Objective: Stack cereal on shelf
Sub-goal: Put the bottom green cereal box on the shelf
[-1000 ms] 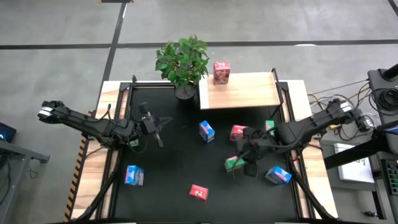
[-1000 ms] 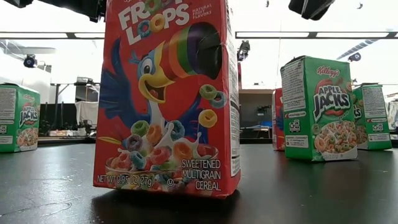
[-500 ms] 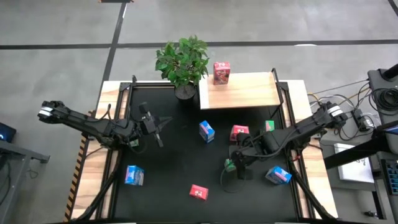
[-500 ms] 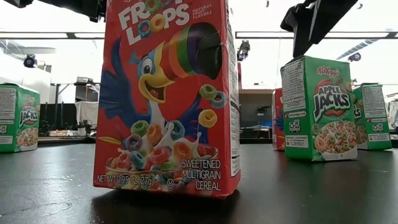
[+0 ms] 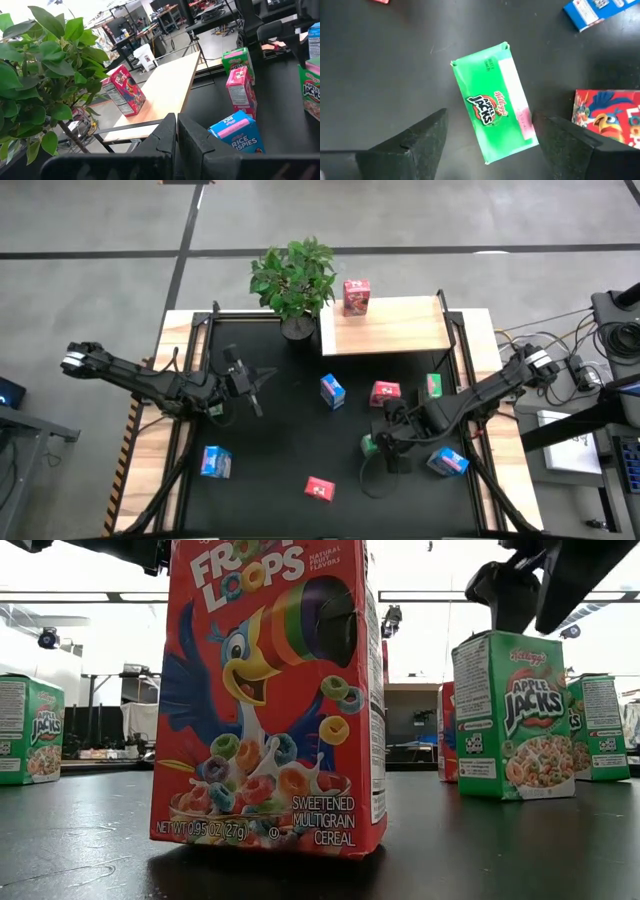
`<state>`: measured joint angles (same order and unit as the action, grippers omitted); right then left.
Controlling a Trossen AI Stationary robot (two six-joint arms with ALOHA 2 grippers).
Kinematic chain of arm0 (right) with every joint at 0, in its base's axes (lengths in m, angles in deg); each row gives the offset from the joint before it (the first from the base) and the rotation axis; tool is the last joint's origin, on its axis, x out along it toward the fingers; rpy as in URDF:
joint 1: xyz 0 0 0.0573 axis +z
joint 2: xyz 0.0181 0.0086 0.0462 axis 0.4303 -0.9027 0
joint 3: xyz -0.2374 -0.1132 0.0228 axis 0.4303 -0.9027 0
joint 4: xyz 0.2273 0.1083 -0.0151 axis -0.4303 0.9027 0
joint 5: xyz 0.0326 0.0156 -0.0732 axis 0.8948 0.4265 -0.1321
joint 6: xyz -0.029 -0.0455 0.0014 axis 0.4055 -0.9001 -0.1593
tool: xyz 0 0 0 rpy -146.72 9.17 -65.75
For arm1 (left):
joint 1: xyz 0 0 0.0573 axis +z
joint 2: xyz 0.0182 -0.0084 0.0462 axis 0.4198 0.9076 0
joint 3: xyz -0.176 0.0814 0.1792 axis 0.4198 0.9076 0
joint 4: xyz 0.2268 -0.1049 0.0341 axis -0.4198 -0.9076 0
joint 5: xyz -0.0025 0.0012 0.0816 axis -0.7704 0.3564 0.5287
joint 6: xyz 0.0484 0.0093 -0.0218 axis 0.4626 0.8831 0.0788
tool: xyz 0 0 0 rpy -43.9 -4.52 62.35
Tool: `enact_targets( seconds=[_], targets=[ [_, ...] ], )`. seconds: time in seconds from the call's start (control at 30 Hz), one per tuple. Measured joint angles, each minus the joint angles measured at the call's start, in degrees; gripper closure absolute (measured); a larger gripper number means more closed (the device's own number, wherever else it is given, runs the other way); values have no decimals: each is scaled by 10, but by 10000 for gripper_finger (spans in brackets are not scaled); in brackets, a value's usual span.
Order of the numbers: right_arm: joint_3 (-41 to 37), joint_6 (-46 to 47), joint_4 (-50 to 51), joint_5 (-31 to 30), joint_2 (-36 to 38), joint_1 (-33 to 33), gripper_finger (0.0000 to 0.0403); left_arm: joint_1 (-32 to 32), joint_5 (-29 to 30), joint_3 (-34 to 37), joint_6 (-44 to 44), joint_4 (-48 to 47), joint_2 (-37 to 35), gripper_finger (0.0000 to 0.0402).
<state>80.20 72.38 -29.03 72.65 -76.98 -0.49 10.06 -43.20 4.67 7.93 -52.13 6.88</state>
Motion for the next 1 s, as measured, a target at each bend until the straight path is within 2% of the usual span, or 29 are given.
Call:
enact_targets(
  seconds=[0.3, 0.43, 1.0],
  targets=[
    [-6, -4, -10, 0, -2, 0, 211, 0, 0, 0, 0, 0, 0, 402],
    [-7, -2, -13, -27, -11, 0, 228, 0, 0, 0, 0, 0, 0, 402],
    [-9, 2, -43, -27, -26, 0, 158, 0, 0, 0, 0, 0, 0, 402]
  ],
)
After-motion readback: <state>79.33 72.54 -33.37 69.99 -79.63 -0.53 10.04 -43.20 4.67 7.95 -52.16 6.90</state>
